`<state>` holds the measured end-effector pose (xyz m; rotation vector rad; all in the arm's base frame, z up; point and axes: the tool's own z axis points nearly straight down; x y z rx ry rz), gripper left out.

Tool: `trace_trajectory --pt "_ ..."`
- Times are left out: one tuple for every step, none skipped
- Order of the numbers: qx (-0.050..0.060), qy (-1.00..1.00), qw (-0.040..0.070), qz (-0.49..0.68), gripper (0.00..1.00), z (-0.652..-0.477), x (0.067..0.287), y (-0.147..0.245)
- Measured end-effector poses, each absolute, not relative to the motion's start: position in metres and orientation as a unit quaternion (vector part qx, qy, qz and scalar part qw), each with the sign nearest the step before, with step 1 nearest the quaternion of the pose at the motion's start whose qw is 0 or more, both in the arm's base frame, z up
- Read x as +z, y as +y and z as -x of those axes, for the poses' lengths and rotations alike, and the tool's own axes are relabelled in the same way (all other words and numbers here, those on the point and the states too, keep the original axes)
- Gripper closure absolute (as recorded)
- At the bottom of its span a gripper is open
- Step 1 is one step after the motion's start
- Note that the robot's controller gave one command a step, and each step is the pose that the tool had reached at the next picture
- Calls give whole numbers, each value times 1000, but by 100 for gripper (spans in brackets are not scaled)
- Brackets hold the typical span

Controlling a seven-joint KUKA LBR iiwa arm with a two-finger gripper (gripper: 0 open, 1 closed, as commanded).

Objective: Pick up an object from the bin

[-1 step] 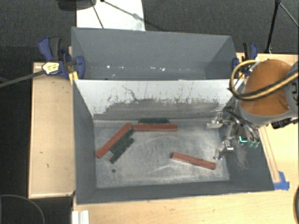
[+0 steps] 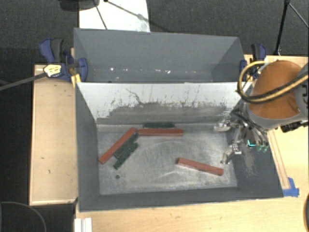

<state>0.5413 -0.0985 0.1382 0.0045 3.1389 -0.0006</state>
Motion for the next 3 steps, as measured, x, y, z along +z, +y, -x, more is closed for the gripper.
trace_trajectory --pt "-1 1000 6 18 100 -513 74 -89" --pt "-1 1000 6 19 100 -513 74 -89" --pt "0 998 0 56 100 -508 274 -101"
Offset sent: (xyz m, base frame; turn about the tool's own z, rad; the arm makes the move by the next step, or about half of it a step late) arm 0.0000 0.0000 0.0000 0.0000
